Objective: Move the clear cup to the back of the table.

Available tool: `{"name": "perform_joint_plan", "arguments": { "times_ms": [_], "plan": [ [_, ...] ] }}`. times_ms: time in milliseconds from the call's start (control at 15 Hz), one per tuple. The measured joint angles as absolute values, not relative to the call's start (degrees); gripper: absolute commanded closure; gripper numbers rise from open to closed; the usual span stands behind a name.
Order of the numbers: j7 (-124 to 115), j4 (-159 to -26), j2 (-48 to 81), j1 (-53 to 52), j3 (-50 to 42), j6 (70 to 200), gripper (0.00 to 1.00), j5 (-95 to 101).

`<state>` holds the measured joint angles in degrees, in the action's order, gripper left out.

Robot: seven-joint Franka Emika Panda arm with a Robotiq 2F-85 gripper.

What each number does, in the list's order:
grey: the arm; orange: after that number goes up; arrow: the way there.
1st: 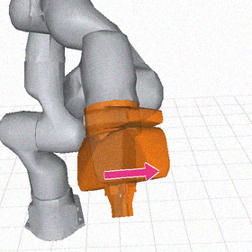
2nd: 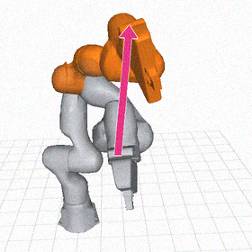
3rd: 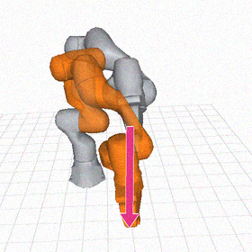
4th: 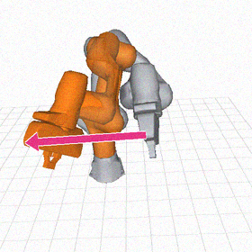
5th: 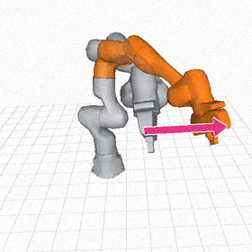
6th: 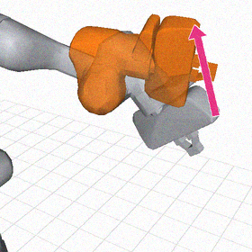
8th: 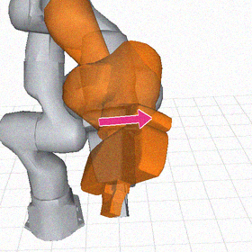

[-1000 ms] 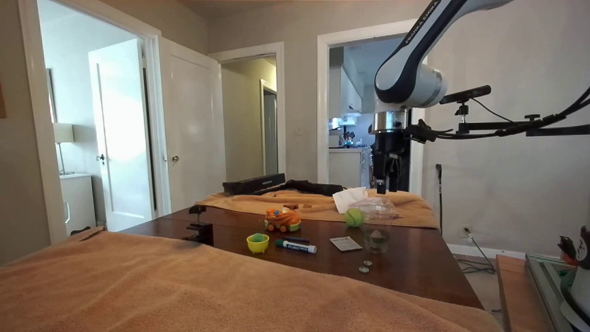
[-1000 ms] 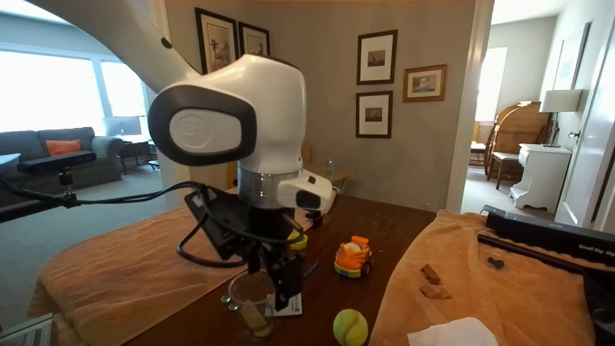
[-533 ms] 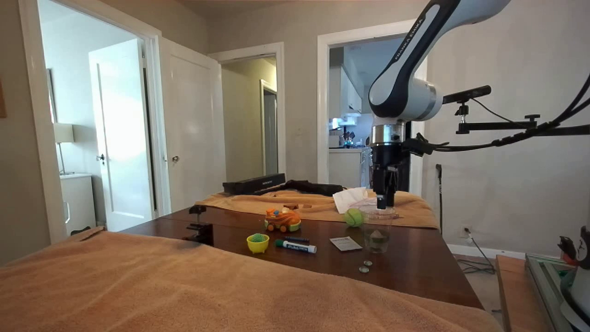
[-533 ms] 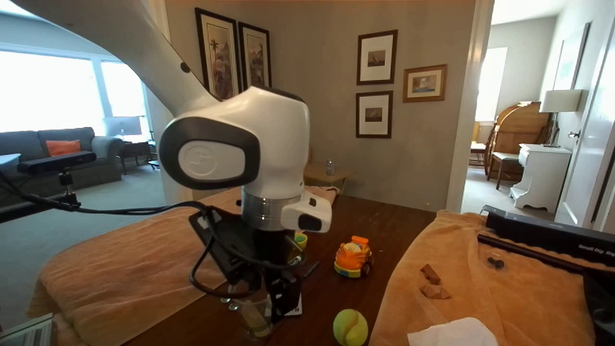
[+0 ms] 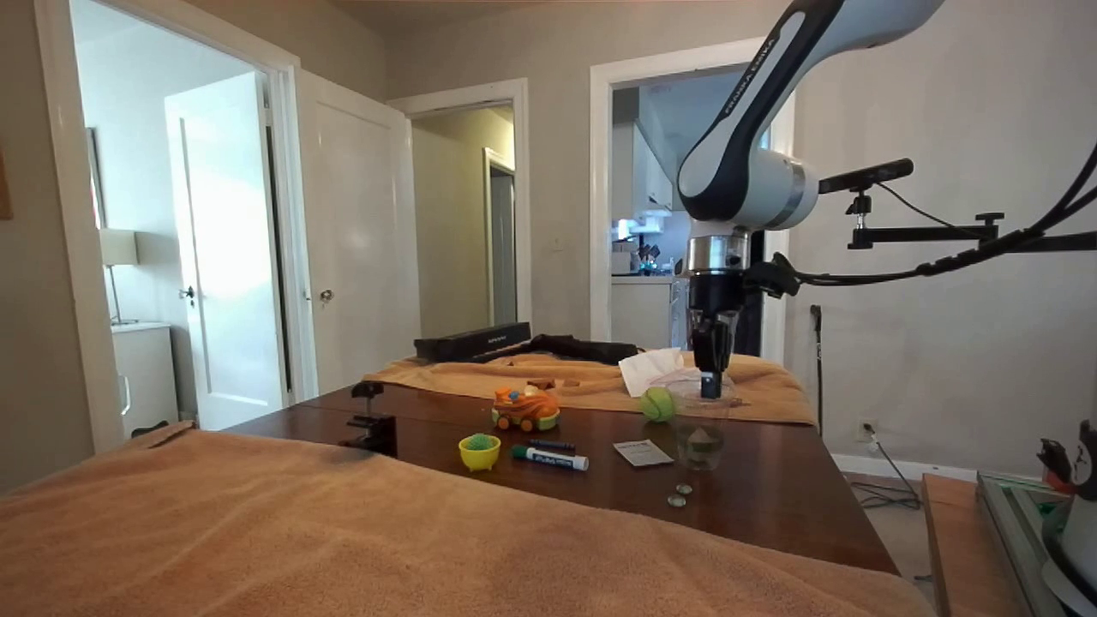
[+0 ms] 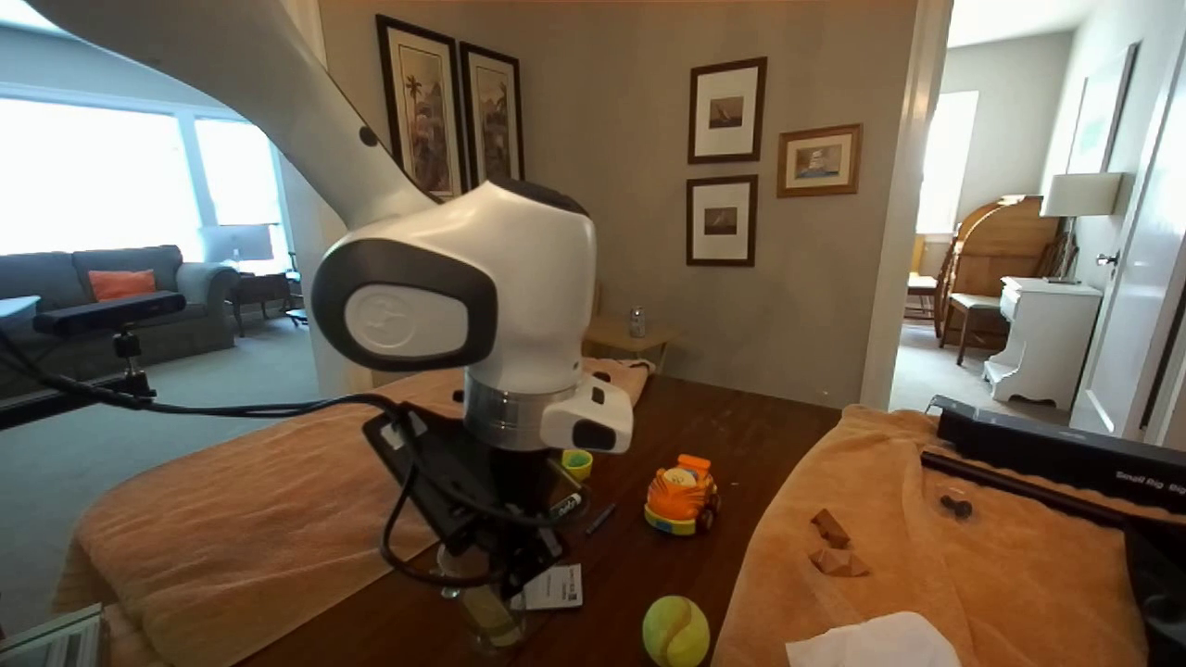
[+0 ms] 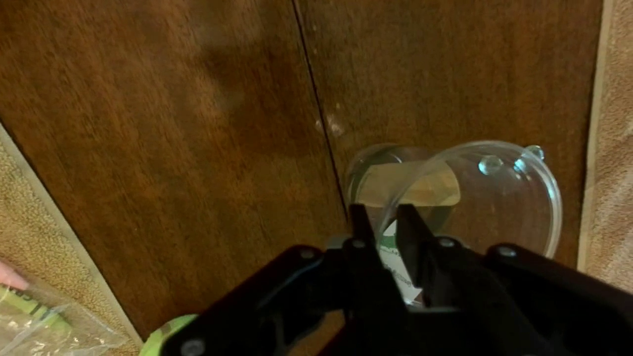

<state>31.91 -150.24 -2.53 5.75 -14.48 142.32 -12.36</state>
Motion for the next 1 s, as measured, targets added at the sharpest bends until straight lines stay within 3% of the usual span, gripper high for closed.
{"name": "perform_joint_plan", "arguments": {
  "times_ms": [667,1000],
  "plan": [
    [33.3,-150.0,-3.0,5.9,-13.3,141.1,0.97,-13.5],
    [30.2,-145.7,-7.5,5.9,-12.1,124.6,0.98,-16.9]
  ]
}}
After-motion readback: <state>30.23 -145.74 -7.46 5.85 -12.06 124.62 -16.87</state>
